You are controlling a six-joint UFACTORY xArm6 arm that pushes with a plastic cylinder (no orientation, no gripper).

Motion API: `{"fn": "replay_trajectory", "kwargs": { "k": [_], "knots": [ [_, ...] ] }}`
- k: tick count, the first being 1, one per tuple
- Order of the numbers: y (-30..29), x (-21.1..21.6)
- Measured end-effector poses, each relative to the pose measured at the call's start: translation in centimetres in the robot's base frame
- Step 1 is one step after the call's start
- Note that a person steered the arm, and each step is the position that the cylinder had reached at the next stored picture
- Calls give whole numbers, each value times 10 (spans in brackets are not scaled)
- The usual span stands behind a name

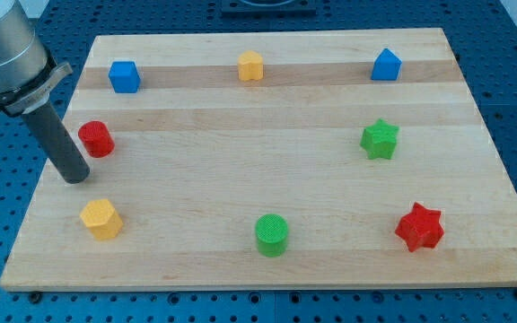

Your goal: Form a triangle with green blocks and red circle

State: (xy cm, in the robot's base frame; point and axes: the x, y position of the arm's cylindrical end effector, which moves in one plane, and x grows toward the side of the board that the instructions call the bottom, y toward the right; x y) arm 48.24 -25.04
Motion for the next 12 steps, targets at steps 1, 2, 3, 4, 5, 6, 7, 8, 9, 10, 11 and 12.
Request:
{"fn": "replay_trajectory", "kwargs": {
  "k": [1, 2, 3, 4, 5, 6, 7, 8, 9, 10, 11, 12],
  "knots": [
    [0, 3],
    [0, 6],
    [0, 12],
    [25, 19],
    [90, -10],
    [174, -38],
    [250, -36],
    [307, -34],
    [361, -34],
    [382, -36],
    [393, -40],
    [398, -40]
  ]
}}
